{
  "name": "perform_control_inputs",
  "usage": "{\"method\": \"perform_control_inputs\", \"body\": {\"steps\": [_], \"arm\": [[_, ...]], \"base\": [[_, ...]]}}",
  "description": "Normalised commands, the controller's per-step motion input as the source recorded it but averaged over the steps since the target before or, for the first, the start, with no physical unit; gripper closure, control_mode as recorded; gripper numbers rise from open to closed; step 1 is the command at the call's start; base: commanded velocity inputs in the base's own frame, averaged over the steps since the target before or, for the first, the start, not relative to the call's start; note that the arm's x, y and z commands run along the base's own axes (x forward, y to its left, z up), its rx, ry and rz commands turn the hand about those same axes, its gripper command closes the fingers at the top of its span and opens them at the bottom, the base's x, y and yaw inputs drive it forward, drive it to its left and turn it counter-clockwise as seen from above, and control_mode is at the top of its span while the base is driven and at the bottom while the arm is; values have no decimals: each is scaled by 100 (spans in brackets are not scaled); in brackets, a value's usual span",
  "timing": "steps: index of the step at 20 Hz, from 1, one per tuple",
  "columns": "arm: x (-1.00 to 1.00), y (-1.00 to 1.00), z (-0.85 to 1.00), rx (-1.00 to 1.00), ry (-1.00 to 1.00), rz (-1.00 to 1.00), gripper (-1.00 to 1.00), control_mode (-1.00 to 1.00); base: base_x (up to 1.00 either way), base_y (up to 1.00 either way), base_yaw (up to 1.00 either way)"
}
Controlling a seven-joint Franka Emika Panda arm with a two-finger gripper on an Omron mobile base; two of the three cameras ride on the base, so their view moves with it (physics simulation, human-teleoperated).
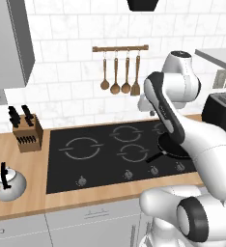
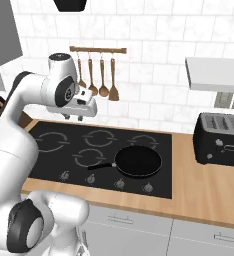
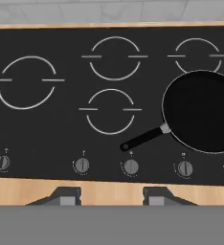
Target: Pick the kettle from the counter and place it on a stove burner. Then turn the burner on.
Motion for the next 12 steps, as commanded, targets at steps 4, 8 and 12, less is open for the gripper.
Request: {"method": "perform_control_inputs", "body": {"steps": [4,8,12], "arm": [[-21,26,0,-1,-3,1,-100,-100],[-41,100,-7,-4,-17,3,-100,-100],[-36,100,-8,0,-23,3,-100,-100]], "base": [[0,0,0],[0,0,0],[0,0,0]]}}
